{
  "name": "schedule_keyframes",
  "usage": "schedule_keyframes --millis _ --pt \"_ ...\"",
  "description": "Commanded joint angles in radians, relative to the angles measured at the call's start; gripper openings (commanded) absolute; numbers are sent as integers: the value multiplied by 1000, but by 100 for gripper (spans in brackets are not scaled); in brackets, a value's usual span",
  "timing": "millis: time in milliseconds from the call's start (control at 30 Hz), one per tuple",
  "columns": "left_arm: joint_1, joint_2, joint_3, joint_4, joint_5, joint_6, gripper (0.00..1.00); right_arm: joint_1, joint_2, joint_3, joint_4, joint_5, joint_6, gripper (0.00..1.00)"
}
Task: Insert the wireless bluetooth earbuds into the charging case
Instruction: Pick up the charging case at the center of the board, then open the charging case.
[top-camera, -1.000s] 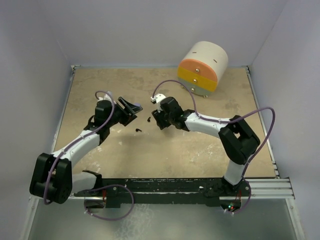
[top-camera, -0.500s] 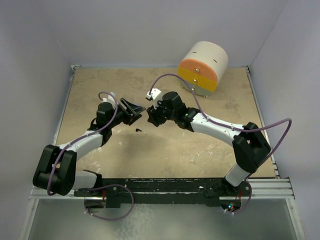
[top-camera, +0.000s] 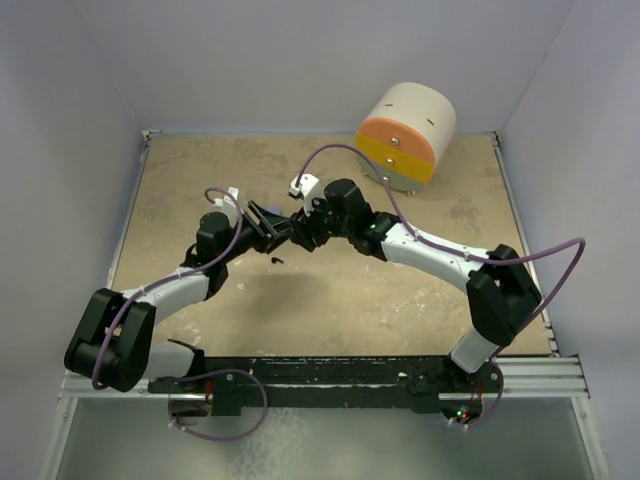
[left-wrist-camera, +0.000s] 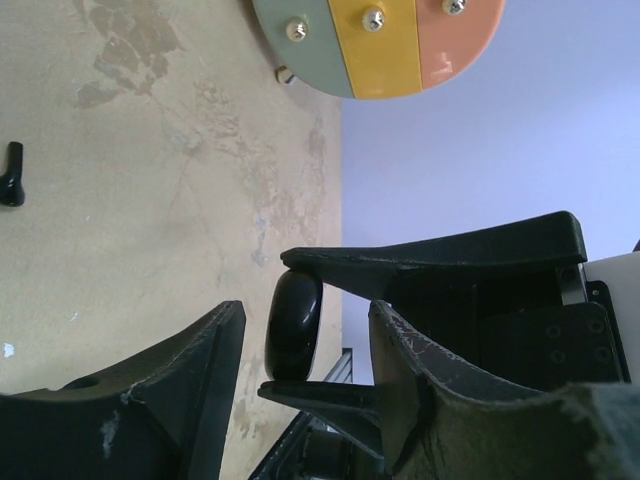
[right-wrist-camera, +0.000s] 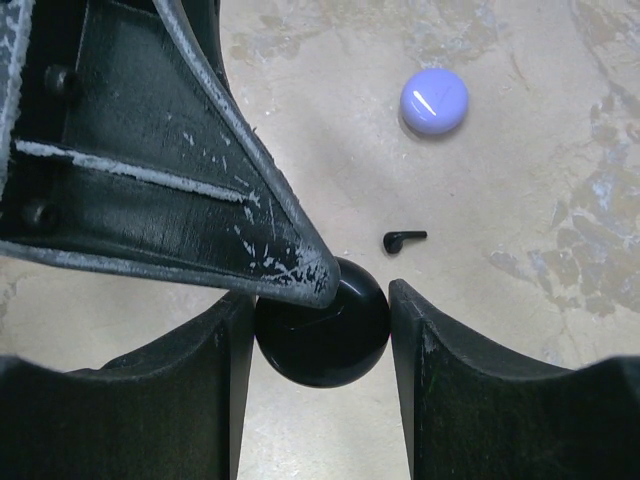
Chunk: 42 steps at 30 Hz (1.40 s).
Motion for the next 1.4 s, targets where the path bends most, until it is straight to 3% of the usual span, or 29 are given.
schedule_keyframes --millis 0,233,833,933,1033,1167,1367 --pt "-8 -27 -10 86 21 -12 50 0 -10 54 28 -30 -14 19" --pt "-11 -41 -21 81 27 -8 45 0 -11 63 38 -43 -13 19" --pt "-25 -44 -22 107 29 -2 9 -1 21 84 53 -86 -20 20" --pt "-25 -50 -21 106 22 -2 0 -1 27 89 47 -84 -10 31" --pt "-25 -55 -20 102 9 -6 0 -1 16 82 50 -87 5 50" --pt "-25 -55 -14 92 -4 -8 0 -1 -5 67 62 -84 26 64" --pt "-25 -46 2 76 -19 -9 0 -2 -52 61 68 -77 49 74"
